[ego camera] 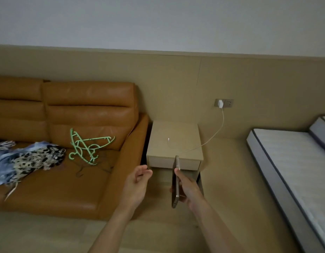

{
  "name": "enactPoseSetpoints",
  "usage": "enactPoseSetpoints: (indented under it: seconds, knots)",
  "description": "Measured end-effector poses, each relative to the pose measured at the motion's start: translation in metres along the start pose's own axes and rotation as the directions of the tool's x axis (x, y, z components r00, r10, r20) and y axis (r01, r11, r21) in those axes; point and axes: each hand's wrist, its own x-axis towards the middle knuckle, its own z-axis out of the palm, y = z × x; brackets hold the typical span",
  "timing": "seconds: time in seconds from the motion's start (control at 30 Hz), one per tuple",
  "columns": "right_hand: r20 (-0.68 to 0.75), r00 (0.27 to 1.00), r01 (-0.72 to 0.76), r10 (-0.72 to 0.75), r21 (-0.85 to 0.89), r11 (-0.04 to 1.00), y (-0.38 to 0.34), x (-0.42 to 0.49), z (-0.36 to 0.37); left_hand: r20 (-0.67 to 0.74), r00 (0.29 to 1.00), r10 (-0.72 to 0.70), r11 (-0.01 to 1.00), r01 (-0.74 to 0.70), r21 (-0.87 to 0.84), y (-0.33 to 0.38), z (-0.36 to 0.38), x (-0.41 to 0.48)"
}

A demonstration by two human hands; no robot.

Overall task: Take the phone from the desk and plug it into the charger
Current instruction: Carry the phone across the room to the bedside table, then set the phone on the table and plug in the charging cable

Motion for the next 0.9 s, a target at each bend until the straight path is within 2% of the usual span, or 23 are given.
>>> enactPoseSetpoints:
  seconds: [0.13, 0.33, 0.43, 0.57, 0.73, 0.8, 0.9]
  knots:
    - [-0.007, 1.0, -0.012, 0.012, -0.005, 1.0, -0.057, 0.072, 0.018, 0.043, 0.998, -0.043, 0.997, 0.045, -0.055, 0.009, 0.02, 0.092]
    - [-0.023, 0.999, -0.027, 0.026, -0.027, 0.999, -0.124, 0.212, 0.053, 0.136, 0.989, -0.057, 0.997, 0.051, 0.05, 0.004, 0.055, 0.274]
    - [-0.029, 0.998, -0.063, 0.063, 0.016, 0.998, -0.153, 0.283, 0.072, 0.206, 0.975, -0.08, 0.994, 0.063, 0.087, -0.002, 0.07, 0.361]
    - [-0.017, 0.992, -0.127, 0.128, 0.063, 0.99, -0.18, 0.361, 0.094, 0.317, 0.92, -0.229, 0.964, 0.17, 0.205, -0.012, 0.083, 0.453]
    - [0.046, 0.979, -0.201, 0.197, 0.15, 0.968, -0.192, 0.457, 0.111, 0.457, 0.776, -0.434, 0.888, 0.282, 0.363, -0.033, 0.106, 0.555]
    - [0.064, 0.975, -0.221, 0.212, 0.217, 0.951, -0.191, 0.484, 0.115, 0.486, 0.765, -0.424, 0.895, 0.269, 0.357, -0.041, 0.114, 0.582]
    - [0.114, 0.961, -0.274, 0.25, 0.317, 0.908, -0.183, 0.536, 0.118, 0.49, 0.784, -0.38, 0.909, 0.219, 0.354, -0.067, 0.128, 0.628]
